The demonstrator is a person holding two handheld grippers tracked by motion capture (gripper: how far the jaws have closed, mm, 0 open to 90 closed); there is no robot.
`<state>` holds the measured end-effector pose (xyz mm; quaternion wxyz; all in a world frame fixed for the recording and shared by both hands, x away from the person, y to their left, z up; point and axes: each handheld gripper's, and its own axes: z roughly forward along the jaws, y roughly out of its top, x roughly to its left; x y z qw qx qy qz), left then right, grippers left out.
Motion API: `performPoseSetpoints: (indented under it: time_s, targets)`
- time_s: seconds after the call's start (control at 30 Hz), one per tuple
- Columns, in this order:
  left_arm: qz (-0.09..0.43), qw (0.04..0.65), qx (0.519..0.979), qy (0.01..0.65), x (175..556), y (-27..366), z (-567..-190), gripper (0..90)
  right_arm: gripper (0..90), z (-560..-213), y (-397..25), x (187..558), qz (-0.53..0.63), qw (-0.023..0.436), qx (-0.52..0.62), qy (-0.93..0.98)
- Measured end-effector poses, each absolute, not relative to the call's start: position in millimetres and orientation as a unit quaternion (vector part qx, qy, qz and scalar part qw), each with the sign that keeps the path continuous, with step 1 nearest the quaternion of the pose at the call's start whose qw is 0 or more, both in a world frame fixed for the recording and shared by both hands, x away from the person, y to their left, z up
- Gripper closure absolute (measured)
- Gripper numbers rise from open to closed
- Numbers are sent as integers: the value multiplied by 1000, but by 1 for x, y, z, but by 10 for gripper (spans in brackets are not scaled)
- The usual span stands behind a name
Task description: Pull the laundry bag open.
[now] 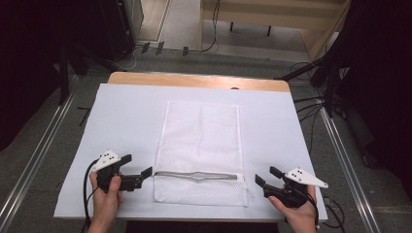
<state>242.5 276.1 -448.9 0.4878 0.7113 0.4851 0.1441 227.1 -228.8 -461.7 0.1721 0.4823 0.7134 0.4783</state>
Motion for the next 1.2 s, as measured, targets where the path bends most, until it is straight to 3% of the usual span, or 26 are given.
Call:
performPoseSetpoints:
  time_s: [0.1,0.47,0.93,1.2]
  targets:
    - [155,494,703,488,242,284,-447,0,215,-461,-236,230,473,191,489,708]
    - [205,480,712,470,237,311,-441,0,111,-458,-270,230,474,230,507,682]
    - [201,500,688,485,235,339,-438,0,136,-460,-295,228,475,237,527,664]
    - [197,494,697,481,236,333,-440,0,136,-460,-294,227,473,239,525,666]
